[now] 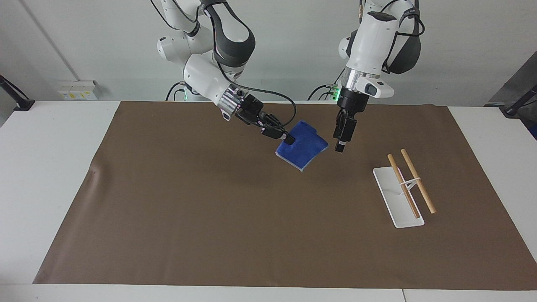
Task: Right arm passes towel to left arm to hang
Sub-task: 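Carry the towel with the right gripper while the left gripper approaches it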
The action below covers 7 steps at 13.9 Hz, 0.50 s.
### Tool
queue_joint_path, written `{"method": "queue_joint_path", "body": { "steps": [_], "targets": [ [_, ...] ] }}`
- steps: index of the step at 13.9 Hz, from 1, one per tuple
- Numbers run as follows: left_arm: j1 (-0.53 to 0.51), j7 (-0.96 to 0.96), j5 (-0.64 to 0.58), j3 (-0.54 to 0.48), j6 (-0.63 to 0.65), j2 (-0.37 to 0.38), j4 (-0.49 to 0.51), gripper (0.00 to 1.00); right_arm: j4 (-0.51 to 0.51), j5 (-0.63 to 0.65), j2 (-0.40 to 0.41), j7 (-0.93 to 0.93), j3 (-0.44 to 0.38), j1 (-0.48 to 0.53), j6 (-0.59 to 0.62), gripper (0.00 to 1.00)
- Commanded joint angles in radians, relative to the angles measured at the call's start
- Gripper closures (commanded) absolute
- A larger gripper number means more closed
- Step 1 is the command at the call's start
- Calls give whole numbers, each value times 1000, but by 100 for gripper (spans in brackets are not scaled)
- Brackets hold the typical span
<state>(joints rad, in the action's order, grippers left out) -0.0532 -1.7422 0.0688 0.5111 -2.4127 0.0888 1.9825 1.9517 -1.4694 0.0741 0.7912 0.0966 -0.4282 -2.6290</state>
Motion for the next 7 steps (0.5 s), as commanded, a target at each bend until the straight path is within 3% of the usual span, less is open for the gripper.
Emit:
{"method": "queue_joint_path", "body": {
  "steps": [1,7],
  "targets": [
    [1,-72,16,21,-60,5,24,0,4,-31,-4,2,2,-24,-46,100],
    [-1,-114,14,46,-135,-53,22,3,4,-63,-4,-1,2,-27,-52,100]
  ]
}}
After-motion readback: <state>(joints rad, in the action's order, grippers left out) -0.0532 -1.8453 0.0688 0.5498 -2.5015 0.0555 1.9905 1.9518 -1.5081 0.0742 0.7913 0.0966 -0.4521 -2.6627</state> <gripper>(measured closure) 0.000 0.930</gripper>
